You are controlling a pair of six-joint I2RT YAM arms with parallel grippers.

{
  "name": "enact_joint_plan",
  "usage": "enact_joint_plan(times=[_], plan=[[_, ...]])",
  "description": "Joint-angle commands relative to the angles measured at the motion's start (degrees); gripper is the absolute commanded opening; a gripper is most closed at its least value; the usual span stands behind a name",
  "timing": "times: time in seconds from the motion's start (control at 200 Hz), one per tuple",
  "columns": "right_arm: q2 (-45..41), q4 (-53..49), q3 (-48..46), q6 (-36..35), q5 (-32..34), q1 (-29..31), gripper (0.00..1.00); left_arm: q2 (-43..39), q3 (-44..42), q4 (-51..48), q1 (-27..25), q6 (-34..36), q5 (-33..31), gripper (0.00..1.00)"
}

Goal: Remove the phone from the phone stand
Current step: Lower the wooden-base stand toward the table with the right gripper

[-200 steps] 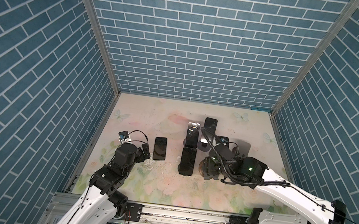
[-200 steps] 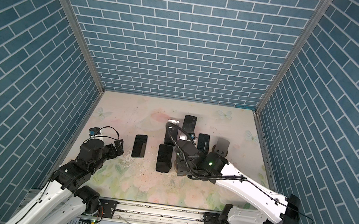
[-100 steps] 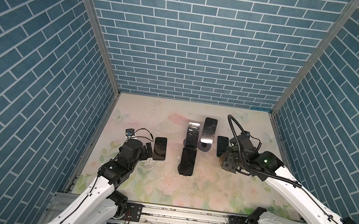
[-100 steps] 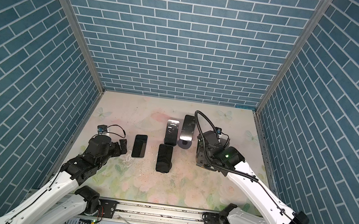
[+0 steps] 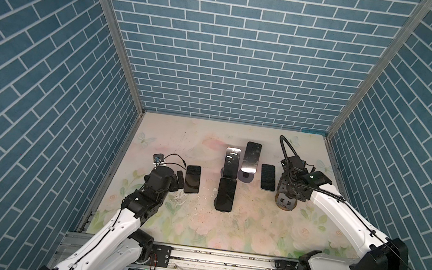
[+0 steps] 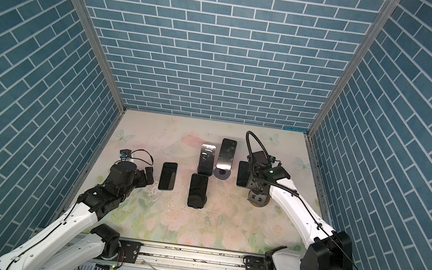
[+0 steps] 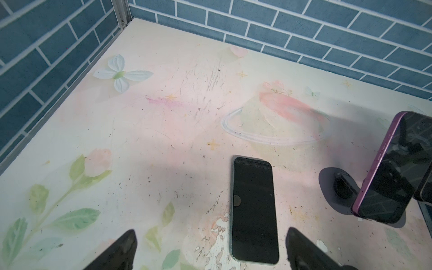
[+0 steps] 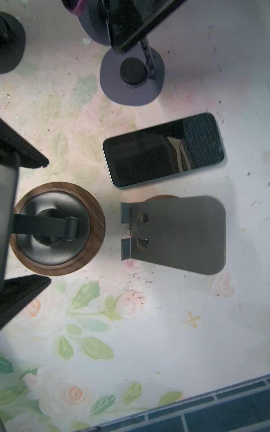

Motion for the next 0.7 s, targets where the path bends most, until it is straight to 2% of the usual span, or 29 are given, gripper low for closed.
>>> enact_joint_plan(times=[0.0,0.31,0.54,0.695], plan=[[0.36,1.01,-3.36,-1.04,-0.40,-3.10,0.60,0.57,1.68,0.96,0.32,0.89,-0.50,1.00],[-1.28,10.63,-11.08,-2.12,-2.79,-8.33,0.61,1.36,2.01,0.75,0.32,0.81,-0.66,1.00],[-0.23,13.44,-11.76,-3.27,-1.56,-9.75,0.62,1.16,2.58,-0.68,0.33,0.94,-0.96,1.00],[1.34,14.14,-11.53,-4.19,-1.78,-10.44,0.67,0.97,2.66,-1.31,0.38,0.90,-0.83,1.00]])
